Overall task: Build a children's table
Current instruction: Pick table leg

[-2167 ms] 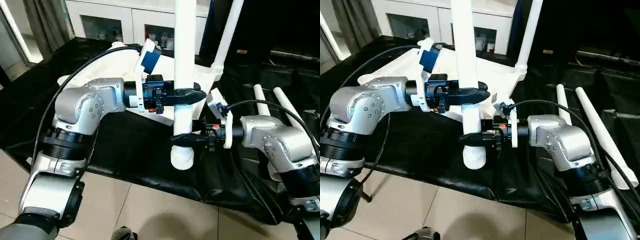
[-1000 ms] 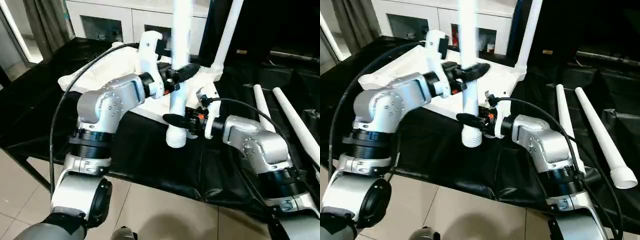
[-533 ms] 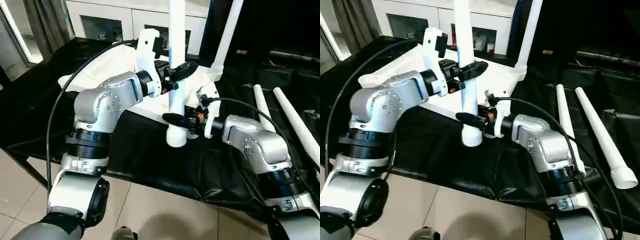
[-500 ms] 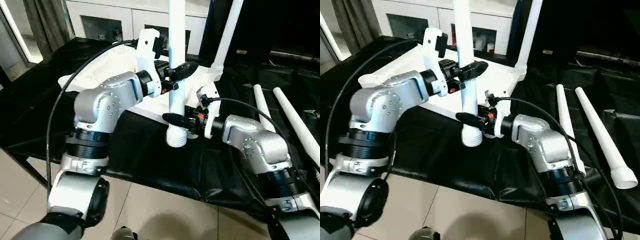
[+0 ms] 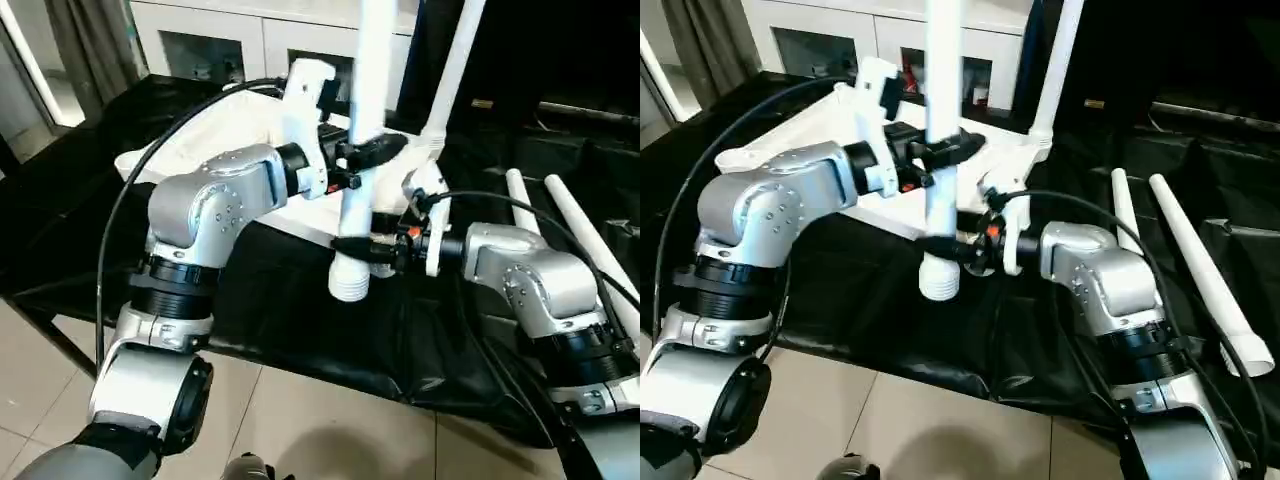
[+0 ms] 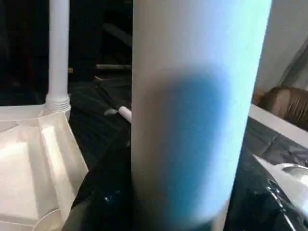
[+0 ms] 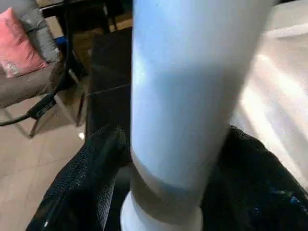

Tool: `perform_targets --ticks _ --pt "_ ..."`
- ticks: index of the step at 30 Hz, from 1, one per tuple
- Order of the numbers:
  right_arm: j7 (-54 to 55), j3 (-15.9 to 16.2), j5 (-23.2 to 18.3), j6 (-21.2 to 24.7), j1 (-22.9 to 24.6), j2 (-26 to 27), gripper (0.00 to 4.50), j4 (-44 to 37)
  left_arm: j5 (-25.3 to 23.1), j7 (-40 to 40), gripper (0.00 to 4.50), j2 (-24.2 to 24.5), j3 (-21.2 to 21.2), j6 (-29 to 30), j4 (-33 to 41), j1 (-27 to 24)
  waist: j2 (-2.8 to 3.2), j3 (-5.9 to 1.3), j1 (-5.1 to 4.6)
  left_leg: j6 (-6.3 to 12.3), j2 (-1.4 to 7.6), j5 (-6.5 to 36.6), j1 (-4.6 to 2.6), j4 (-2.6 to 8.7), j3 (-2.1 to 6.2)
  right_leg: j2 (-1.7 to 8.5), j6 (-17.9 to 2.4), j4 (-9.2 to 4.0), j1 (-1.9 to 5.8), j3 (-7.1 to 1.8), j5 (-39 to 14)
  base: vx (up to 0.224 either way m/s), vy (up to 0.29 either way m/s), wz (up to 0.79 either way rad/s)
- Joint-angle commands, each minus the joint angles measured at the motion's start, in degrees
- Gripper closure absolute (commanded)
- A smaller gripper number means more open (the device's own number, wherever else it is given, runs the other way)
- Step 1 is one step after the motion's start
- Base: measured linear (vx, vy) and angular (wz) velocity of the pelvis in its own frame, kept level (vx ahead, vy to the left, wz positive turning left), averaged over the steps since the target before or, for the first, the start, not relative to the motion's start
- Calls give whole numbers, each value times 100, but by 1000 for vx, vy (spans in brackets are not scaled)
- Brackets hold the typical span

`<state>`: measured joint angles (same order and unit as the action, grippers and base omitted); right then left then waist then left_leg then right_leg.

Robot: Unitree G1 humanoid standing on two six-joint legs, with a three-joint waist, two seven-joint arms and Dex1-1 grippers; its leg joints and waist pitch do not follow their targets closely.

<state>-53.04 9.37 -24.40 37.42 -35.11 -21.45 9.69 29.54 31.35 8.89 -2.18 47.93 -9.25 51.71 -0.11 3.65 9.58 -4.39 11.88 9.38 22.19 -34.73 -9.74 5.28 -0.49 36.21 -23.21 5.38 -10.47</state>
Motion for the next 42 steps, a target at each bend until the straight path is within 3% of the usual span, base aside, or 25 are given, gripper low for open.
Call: perform_targets --ticks 1,23,38,42 --pt "-46 34 2 74 -68 -51 135 22 -31 72 268 33 -44 -24 161 21 -96 -486 -9 44 85 656 -58 347 0 306 -993 -395 363 -276 -800 0 0 0" --pt "15 33 96 11 22 109 135 43 44 267 268 43 -86 40 332 3 -76 -492 -14 -3 90 677 -66 353 8 302 -997 -391 357 -275 -780 0 0 0" --pt "55 -7 130 -31 5 128 256 92 -38 305 268 126 20 -36 158 98 -55 -494 -16 -22 91 715 -71 355 9 299 -1031 -388 356 -276 -707 0 0 0" --pt "81 -32 145 -73 -21 145 260 149 -37 309 269 147 47 -40 127 136 -49 -492 -17 -35 89 749 -71 357 11 299 -1019 -392 356 -274 -755 0 0 0"
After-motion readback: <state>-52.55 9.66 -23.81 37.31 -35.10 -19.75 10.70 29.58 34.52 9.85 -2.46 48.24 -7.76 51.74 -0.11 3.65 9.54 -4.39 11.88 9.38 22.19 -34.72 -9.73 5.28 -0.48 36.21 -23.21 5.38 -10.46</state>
